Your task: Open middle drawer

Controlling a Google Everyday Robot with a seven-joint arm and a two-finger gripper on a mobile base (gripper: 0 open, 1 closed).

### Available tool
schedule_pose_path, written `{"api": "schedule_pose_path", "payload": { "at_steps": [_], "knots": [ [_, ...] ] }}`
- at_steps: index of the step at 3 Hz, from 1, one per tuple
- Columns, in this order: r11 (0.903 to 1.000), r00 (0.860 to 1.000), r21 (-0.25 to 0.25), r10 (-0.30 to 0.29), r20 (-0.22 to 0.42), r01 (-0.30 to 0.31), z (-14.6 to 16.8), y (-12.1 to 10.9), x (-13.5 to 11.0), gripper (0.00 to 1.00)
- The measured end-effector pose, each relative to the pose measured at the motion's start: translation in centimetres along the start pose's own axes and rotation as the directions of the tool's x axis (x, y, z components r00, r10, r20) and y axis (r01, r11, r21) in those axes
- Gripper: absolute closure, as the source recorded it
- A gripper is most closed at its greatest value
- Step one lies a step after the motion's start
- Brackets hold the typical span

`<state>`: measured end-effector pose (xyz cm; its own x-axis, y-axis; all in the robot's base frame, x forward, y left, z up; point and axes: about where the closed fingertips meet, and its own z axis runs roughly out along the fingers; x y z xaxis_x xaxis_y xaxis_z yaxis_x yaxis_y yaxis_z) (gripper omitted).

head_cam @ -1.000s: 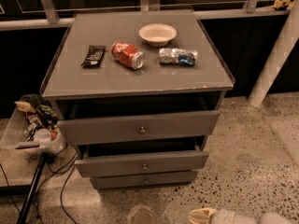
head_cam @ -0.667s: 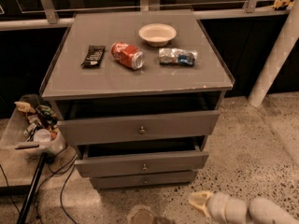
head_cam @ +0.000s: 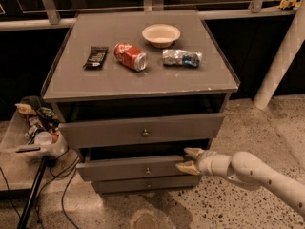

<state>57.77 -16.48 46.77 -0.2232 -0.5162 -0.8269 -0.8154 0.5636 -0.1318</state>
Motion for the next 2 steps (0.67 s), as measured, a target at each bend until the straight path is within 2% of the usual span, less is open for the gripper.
{"api": "schedule_pose_path", "payload": {
  "at_steps": [1,2],
  "knots": [
    [1.0000,1.000,0.000,0.000,0.000,0.000,0.00,0.01,0.00,0.00],
    [1.0000,1.000,0.000,0.000,0.000,0.000,0.00,0.01,0.00,0.00]
  ]
}}
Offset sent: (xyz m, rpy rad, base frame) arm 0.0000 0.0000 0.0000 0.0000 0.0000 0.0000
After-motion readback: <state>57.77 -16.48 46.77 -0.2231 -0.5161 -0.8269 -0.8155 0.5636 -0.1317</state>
